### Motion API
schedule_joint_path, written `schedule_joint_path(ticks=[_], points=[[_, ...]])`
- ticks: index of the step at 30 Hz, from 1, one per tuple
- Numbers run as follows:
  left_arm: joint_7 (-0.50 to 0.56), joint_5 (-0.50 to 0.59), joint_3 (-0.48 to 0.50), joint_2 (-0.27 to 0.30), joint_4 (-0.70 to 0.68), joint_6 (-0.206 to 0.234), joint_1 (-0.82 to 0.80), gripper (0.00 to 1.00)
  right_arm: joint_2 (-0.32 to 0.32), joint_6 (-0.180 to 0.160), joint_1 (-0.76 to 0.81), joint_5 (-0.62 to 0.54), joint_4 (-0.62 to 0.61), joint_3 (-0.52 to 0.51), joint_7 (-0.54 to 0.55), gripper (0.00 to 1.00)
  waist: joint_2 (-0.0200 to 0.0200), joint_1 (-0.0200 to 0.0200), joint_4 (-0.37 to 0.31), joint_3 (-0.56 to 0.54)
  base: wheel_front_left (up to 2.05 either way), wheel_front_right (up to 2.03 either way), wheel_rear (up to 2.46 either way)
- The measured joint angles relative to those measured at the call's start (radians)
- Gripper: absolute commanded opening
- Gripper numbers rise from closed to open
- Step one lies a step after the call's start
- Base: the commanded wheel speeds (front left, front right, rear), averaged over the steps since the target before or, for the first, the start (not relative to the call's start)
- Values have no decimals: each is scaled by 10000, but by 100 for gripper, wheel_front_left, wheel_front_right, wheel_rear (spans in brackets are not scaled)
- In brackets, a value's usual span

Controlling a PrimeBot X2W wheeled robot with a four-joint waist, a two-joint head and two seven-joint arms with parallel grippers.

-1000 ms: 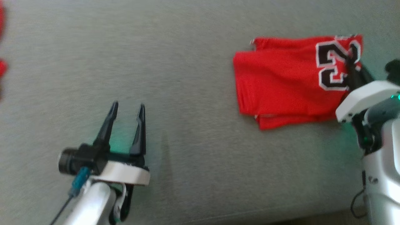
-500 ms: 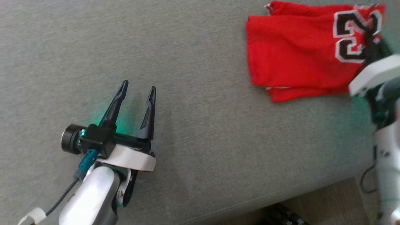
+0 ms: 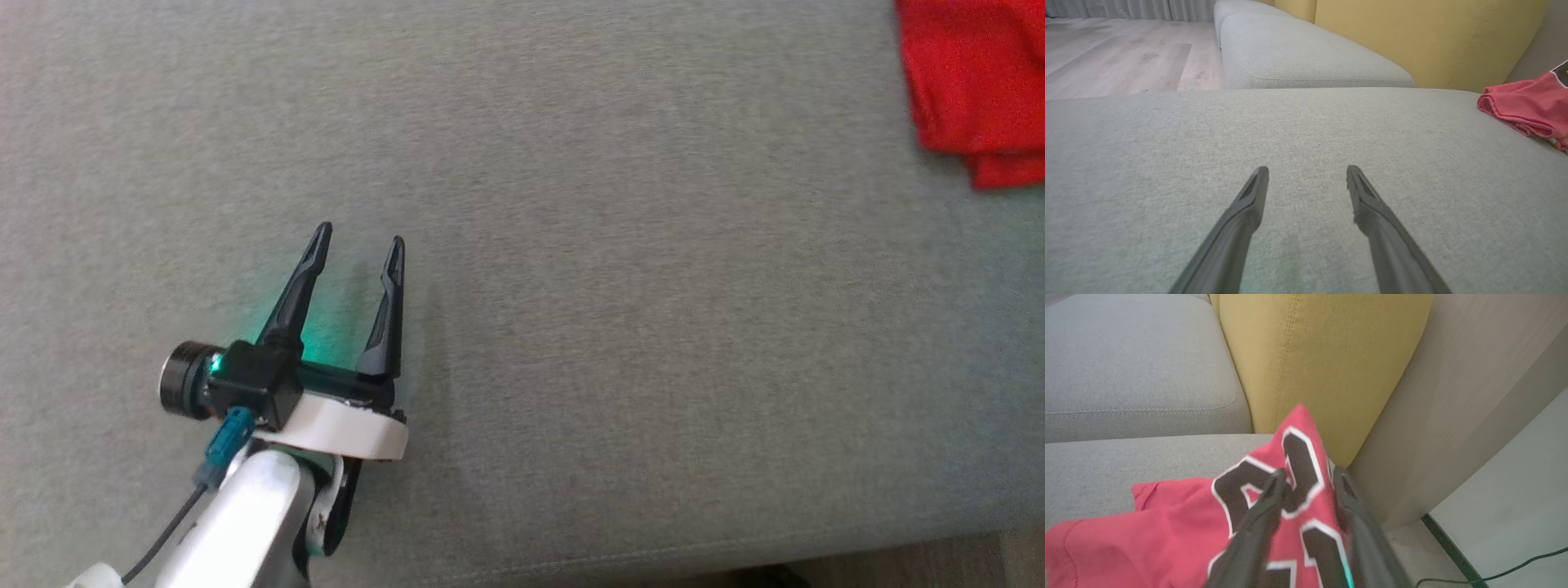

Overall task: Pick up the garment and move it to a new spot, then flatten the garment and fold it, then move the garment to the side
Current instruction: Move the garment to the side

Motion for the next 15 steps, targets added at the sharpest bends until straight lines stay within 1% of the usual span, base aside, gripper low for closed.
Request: schedule_joint_path(ticks=[3, 7, 10, 15], points=[[-2, -2, -8, -6, -8, 2, 53, 100, -171, -2, -267, -449, 341, -259, -627, 100, 0, 0, 258, 49, 0, 0, 0], [-15, -4, -19, -23, -4, 17, 73, 100, -117, -2, -581, -943, 667, -405, -1289, 100, 0, 1, 396, 29, 0, 0, 0], [-90, -100, -15, -38, 8, 88, 95, 100, 186, 0, -595, -1012, 849, -242, -1498, 100, 0, 0, 353, -80, 0, 0, 0], [-190, -272, -6, -84, 90, 88, 137, 100, 895, -2, -575, -688, 1007, 648, -1779, 100, 0, 0, 213, -405, 0, 0, 0]])
